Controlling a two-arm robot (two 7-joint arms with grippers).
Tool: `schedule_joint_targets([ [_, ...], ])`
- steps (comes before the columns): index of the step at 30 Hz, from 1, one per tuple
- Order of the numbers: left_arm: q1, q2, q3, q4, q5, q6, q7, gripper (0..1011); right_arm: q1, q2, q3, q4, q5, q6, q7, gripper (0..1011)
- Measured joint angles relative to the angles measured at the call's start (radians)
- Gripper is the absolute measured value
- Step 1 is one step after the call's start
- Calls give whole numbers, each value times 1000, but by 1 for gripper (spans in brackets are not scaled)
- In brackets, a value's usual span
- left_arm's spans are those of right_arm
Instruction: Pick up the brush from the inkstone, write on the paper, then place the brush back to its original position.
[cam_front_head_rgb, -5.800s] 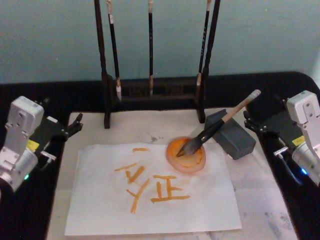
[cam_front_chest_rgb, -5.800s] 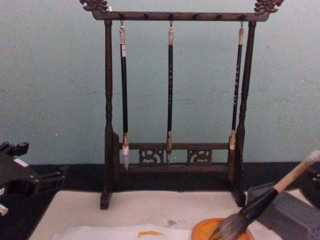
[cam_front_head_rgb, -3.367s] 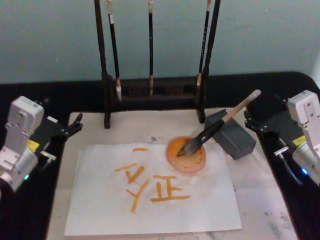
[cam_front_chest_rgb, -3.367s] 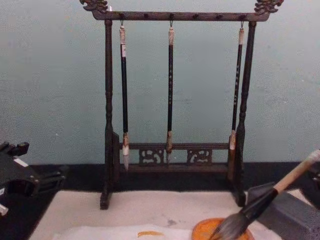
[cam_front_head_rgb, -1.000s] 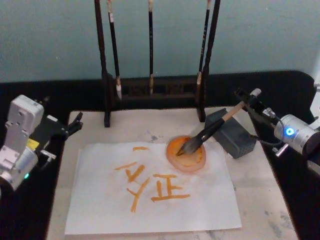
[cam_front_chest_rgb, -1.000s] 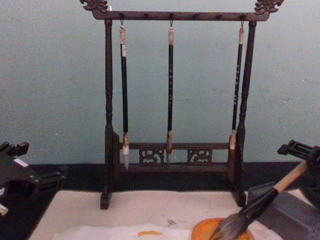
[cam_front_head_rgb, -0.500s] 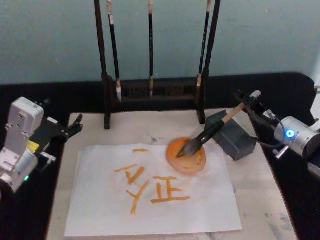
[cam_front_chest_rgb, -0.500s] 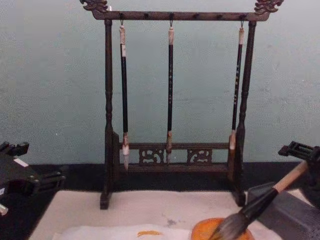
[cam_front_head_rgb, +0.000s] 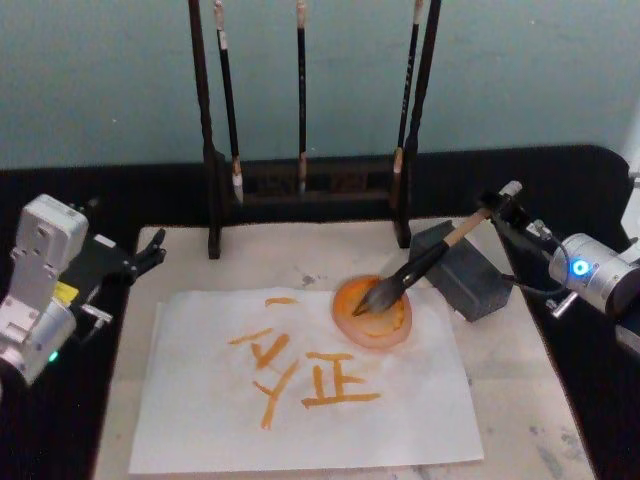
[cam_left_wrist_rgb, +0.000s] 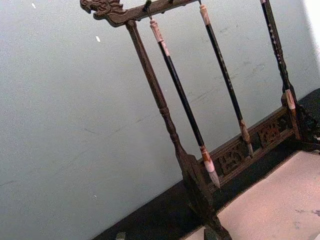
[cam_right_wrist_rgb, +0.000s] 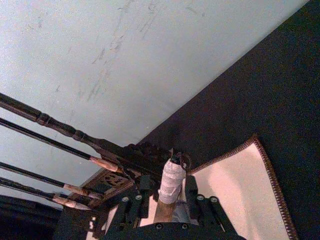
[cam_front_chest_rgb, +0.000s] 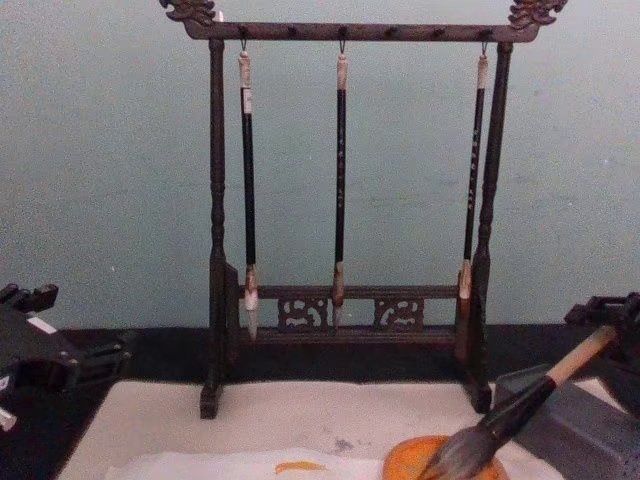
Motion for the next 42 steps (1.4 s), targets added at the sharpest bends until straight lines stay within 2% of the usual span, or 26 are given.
schedule_joint_targets([
  [8, 0, 0, 0, 0, 0, 0, 0, 1010, -1, 0, 0, -1, 0, 0, 0, 213],
  [10, 0, 0, 0, 0, 0, 0, 0, 1010, -1, 0, 0, -1, 1, 0, 0, 177],
  [24, 0, 0, 0, 0, 0, 0, 0, 1010, -3, 1, -1, -5, 1, -1, -3, 172],
  [34, 0, 0, 0, 0, 0, 0, 0, 1009, -42, 12, -13, -102, 34, -21, -17, 169],
  [42, 0, 0, 0, 0, 0, 0, 0, 1010, -61, 31, -43, -185, 14, -80, -2, 169],
])
